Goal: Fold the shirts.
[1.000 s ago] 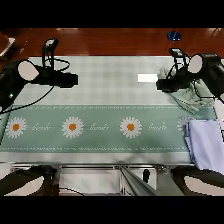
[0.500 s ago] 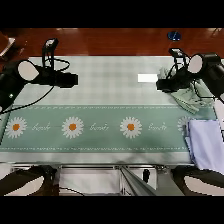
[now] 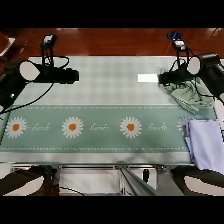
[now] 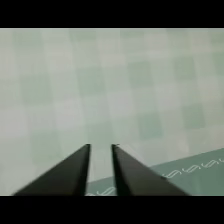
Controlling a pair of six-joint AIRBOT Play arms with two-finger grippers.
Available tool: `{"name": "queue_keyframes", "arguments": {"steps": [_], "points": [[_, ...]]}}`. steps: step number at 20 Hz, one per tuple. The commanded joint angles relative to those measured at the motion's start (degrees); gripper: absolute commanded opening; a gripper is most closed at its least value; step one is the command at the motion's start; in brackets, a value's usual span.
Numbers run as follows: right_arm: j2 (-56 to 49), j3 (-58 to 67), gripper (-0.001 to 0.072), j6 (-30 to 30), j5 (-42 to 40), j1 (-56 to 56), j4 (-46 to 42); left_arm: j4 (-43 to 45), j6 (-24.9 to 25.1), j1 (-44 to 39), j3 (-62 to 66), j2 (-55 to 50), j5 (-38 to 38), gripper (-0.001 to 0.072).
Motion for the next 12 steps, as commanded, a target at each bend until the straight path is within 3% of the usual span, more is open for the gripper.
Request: {"name": "queue_keyframes", "arguments": {"steps": [1, 3, 5, 9, 12], "points": [[-1.0, 0.0, 0.0417, 11.2, -7.4, -2.4, -21.2, 0.0, 0.0, 0.0, 0.0, -2.0, 6.6, 0.0508], [-2.5, 0.0, 0.0416, 17.3, -11.4, -8.7, -22.1, 0.0, 0.0, 0.2, 0.0, -3.9, 7.6, 0.0508], [-5.2, 0.0, 0.0413, 17.9, -13.8, -15.4, -17.2, 0.0, -0.1, 0.2, 0.0, -5.5, 7.6, 0.0508], [-12.4, 0.1, 0.0406, 7.3, -13.9, -25.0, -0.2, 0.0, -0.1, 0.2, 0.0, -8.2, 7.6, 0.0507], [-16.3, 0.1, 0.0406, 2.5, -13.0, -27.4, 6.3, -0.5, -0.1, -0.2, 0.0, -9.1, 7.8, 0.0507]]}}
